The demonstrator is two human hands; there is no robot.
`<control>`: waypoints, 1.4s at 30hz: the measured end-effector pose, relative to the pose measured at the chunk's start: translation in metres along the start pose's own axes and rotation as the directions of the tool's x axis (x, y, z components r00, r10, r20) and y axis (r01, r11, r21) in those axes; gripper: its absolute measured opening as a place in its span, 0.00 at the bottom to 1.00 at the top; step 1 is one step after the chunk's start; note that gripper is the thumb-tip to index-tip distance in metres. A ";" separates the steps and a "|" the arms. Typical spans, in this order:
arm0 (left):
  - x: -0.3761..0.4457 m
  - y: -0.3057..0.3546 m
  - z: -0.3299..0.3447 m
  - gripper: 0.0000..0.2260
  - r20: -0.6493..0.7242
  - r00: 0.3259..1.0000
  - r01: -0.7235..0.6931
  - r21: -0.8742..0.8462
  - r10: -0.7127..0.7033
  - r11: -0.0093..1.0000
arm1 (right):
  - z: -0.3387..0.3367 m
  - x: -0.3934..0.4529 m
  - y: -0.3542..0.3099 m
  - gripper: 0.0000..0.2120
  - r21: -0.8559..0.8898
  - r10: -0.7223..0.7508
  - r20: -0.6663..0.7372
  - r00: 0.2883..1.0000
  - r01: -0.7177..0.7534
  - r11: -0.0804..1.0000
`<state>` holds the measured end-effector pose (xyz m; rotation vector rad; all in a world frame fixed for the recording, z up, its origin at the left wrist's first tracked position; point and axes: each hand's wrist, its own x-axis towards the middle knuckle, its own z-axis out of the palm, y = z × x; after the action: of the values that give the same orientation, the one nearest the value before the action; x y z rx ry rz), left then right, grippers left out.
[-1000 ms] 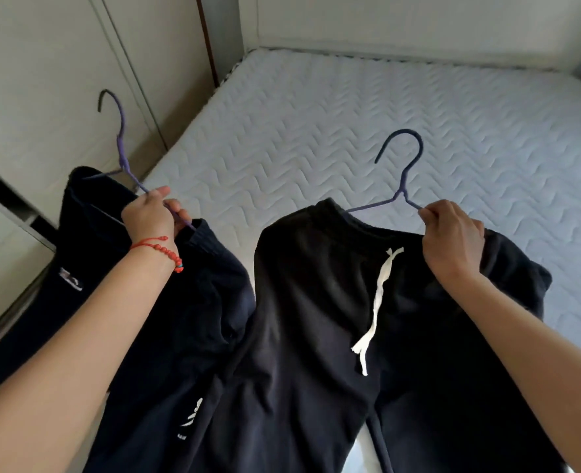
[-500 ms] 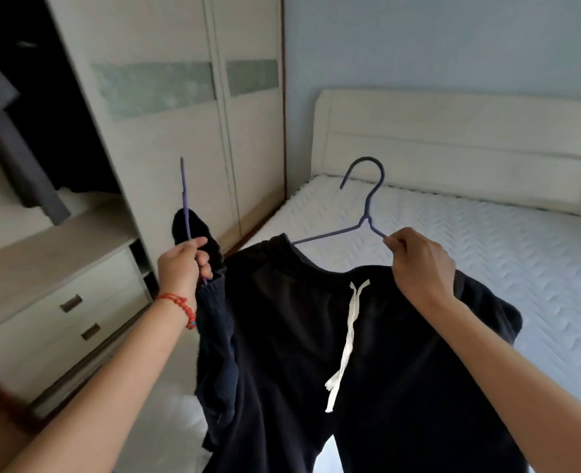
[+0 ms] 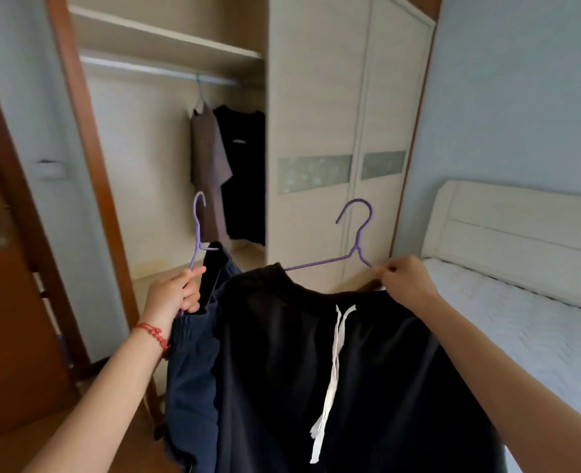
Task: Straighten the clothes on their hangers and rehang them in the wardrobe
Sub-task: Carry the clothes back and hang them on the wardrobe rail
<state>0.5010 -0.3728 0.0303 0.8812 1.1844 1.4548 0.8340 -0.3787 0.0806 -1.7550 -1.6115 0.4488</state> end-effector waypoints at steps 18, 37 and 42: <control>0.125 0.109 -0.226 0.17 -0.139 0.990 -0.015 0.021 0.017 1.000 | 0.235 0.075 -0.246 0.18 0.504 0.062 0.552 0.831 -0.392 0.770; 0.320 0.164 -0.204 0.12 -0.106 0.990 -0.095 -0.064 0.088 0.993 | 0.313 0.303 -0.361 0.10 0.702 -0.033 0.556 0.831 -0.448 0.554; 0.382 0.175 -0.201 0.11 -0.018 0.993 -0.117 -0.071 0.116 0.991 | 0.347 0.343 -0.372 0.09 0.704 -0.037 0.453 0.891 -0.332 0.627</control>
<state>0.1851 -0.0438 0.1269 0.9043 1.0994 1.5904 0.3888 0.0348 0.1658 -1.1388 -1.2171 1.4698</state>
